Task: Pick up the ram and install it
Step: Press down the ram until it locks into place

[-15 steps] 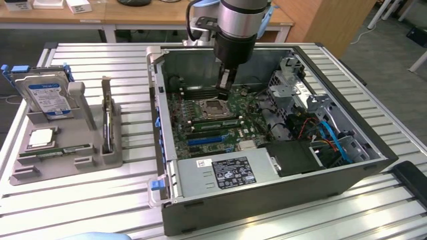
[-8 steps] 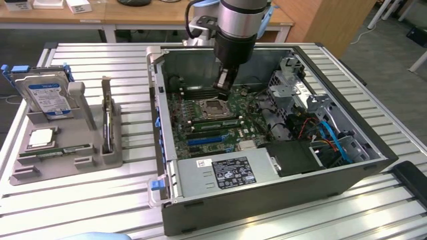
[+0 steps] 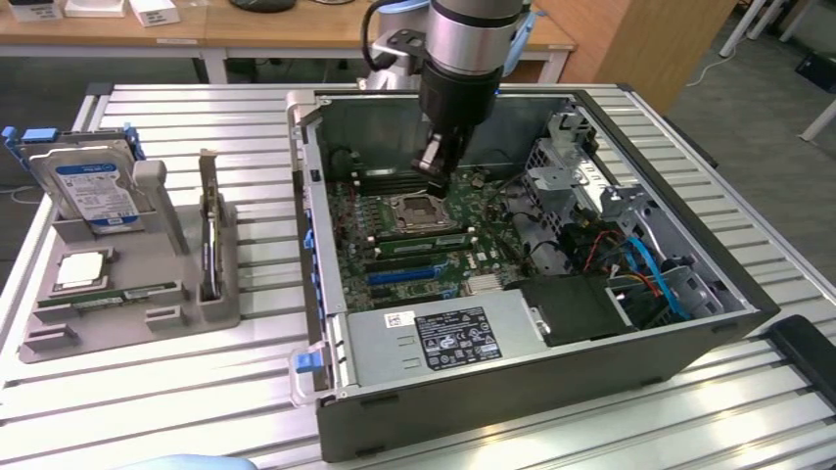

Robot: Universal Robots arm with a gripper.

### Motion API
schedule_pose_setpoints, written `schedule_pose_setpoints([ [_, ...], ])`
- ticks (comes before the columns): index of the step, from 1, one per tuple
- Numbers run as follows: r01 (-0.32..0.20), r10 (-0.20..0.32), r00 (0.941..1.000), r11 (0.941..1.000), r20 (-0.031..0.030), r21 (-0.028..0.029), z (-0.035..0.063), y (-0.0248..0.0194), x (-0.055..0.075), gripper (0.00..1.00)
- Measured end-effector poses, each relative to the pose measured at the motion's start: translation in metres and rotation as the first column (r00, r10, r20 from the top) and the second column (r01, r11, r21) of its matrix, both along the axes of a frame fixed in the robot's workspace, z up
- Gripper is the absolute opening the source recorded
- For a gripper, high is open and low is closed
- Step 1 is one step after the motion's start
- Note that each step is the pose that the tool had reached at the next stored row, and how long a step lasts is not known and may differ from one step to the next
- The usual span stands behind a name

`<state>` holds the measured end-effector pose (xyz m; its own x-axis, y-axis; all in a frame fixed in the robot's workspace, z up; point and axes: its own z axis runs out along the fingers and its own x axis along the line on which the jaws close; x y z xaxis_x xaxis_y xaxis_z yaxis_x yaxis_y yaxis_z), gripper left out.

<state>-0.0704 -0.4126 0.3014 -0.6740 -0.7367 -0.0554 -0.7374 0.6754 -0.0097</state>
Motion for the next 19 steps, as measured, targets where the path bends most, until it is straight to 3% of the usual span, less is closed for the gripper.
schedule_pose_setpoints([
  [5, 0.086, -0.086, 0.9963, 0.9963, 0.0000, 0.0000, -0.0003, 0.0000, 0.0000, 0.10],
  [10, 0.175, -0.175, 0.9846, 0.9846, 0.0000, 0.0000, -0.0005, 0.0000, 0.0000, 0.10],
  [15, 0.264, -0.264, 0.9645, 0.9645, 0.0000, 0.0000, -0.0008, 0.0000, 0.0000, 0.10],
  [19, 0.334, -0.334, 0.9426, 0.9426, 0.0000, 0.0001, -0.0010, 0.0000, 0.0000, 0.10],
])
